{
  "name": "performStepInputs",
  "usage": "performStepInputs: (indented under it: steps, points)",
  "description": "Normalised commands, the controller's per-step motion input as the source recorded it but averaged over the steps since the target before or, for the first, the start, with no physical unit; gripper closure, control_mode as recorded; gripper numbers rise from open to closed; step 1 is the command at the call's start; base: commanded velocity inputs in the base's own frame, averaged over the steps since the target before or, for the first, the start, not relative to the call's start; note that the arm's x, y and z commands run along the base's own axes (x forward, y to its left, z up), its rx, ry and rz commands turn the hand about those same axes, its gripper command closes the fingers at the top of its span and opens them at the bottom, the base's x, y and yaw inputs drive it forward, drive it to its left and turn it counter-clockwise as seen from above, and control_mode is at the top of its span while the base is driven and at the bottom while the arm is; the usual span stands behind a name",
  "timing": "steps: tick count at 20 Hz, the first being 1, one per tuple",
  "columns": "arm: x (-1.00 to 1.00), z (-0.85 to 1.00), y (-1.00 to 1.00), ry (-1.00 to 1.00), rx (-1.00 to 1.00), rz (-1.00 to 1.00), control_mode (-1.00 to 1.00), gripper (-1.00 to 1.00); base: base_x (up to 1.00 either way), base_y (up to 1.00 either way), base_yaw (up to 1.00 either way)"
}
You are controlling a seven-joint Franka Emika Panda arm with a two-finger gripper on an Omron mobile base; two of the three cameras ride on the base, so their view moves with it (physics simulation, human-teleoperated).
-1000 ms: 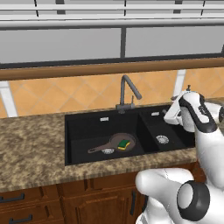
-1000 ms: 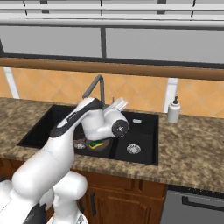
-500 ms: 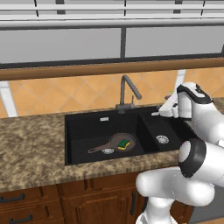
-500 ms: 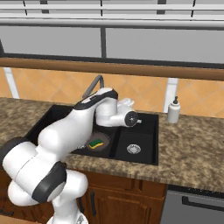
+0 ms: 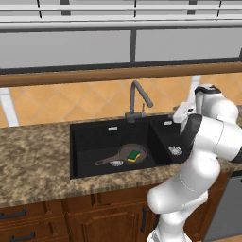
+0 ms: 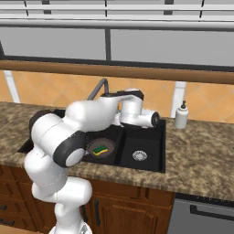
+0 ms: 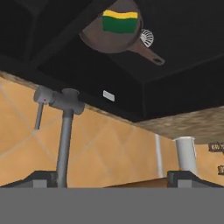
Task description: Pick the pan and sponge and place them into the sink. Then turn on the water.
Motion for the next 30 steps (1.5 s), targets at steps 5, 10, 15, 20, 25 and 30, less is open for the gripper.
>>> performStepInputs:
  steps: [5, 10, 15, 20, 25, 30]
  points:
    - [0.21, -0.39, 0.03, -0.08, 0.1, 0.09, -1.0, -1.0, 0.0, 0.0, 0.0]
    - [0.4, -0.21, 0.18, -0.03, 0.07, 0.05, -1.0, -1.0, 0.0, 0.0, 0.0]
    - [0.49, -0.03, 0.23, -0.04, 0.07, 0.02, -1.0, -1.0, 0.0, 0.0, 0.0]
    - [0.48, 0.0, 0.05, -0.05, 0.11, 0.01, -1.0, -1.0, 0.0, 0.0, 0.0]
    - [0.38, -0.01, 0.14, -0.02, 0.04, 0.0, -1.0, -1.0, 0.0, 0.0, 0.0]
    - [0.06, -0.02, 0.28, -0.06, 0.0, 0.0, -1.0, -1.0, 0.0, 0.0, 0.0]
